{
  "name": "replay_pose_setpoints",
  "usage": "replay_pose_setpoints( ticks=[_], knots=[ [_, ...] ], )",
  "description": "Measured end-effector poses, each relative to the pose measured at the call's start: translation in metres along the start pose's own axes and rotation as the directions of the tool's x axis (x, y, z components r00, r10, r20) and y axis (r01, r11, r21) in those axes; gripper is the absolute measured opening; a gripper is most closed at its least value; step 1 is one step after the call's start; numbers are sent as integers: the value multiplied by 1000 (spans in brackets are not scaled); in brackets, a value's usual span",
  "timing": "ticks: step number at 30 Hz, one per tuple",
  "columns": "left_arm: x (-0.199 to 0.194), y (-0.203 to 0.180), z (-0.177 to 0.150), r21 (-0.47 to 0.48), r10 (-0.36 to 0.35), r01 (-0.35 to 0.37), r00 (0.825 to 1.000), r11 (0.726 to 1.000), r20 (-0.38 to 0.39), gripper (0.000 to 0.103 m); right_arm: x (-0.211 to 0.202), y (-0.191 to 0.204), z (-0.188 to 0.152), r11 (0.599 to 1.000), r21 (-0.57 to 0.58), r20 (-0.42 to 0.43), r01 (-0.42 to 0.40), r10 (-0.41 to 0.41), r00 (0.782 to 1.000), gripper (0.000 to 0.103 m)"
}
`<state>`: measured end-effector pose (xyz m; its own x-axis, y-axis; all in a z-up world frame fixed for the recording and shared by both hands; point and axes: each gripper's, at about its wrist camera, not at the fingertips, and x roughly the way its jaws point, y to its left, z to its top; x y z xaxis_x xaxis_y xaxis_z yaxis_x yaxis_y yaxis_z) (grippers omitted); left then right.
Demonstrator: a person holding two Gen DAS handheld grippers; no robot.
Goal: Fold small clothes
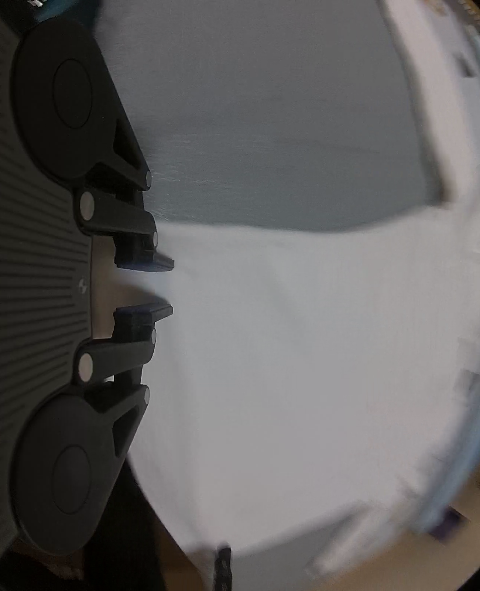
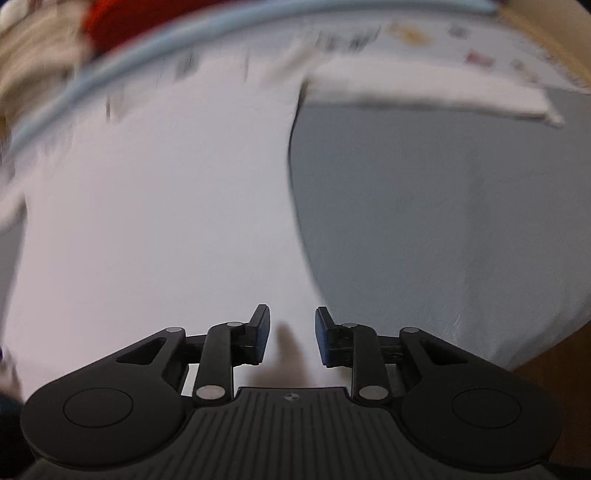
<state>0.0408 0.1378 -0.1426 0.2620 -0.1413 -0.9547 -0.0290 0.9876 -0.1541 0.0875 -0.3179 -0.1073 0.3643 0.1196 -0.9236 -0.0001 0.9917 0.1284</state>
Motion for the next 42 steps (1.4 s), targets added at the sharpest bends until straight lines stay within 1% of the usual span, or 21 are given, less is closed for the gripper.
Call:
replay_pose_setpoints(
  ticks=[1,3,6,8,10,11,13,15,17,19,22,23,24,27,28,29,31,34,37,39,42],
  knots=[
    [-3,-4,0,15,7,-7,1000,1000,11,20,14,2,-5,999,-22,-78,36,-38,996,30],
    [-10,-10,3,21,-3,2,999,1000,51,22,15,10,-7,996,-63,-65,64,-68,996,30],
    [-12,-4,3,7,-4,4,998,1000,60,24,4,19,-2,998,-64,5,18,-18,1000,31],
    [-4,-2,3,14,23,-24,999,1000,24,24,12,22,-4,997,-71,-27,43,-45,999,31],
    [-7,-3,6,14,16,-17,999,1000,41,26,21,28,-6,992,-97,-63,82,-88,994,31],
    [-13,-3,7,1,3,-3,997,1000,77,28,17,32,-2,992,-96,-44,87,-92,995,31],
    [-27,-3,8,-4,-3,4,988,1000,156,36,-1,38,8,997,-65,55,33,-29,998,31],
    [-44,-2,4,3,39,-41,964,999,264,54,-28,47,21,999,-52,201,-13,24,979,31],
    [-54,-6,4,-1,86,-91,934,996,347,55,-57,56,33,997,-73,339,-33,56,939,32],
    [-62,-7,3,-12,103,-107,912,994,397,55,-84,56,49,994,-94,458,-48,86,885,34],
    [-76,-6,7,-34,106,-102,883,994,458,55,-101,45,83,992,-118,572,-55,113,813,49],
    [-78,-7,8,-40,114,-108,869,993,481,59,-97,43,94,992,-116,597,-53,112,794,52],
    [-80,-8,9,-45,124,-118,857,992,500,64,-95,39,96,993,-110,608,-46,104,787,54],
    [-88,-11,17,-66,163,-153,812,986,560,65,-74,31,100,997,-67,606,-47,78,791,55],
    [-90,-11,22,-75,173,-160,799,984,576,65,-65,30,106,998,-37,574,-58,69,816,54],
    [-95,-10,24,-92,187,-165,784,982,592,65,-64,33,104,997,-17,570,-77,73,819,52],
    [-102,-7,33,-118,199,-161,760,980,619,65,-64,41,101,997,-7,619,-81,68,782,52],
    [-117,-7,54,-123,226,-195,708,973,669,66,-50,48,100,999,-25,605,-41,48,795,52],
    [-136,-7,85,-95,250,-265,646,959,721,68,-51,51,94,999,-38,598,-32,49,800,52],
    [-143,-5,112,-66,260,-316,623,946,737,69,-51,52,94,999,-38,593,-17,36,804,52],
    [-146,4,157,-50,278,-361,614,931,739,68,-48,50,96,1000,-22,583,-9,20,812,52]
  ],
)
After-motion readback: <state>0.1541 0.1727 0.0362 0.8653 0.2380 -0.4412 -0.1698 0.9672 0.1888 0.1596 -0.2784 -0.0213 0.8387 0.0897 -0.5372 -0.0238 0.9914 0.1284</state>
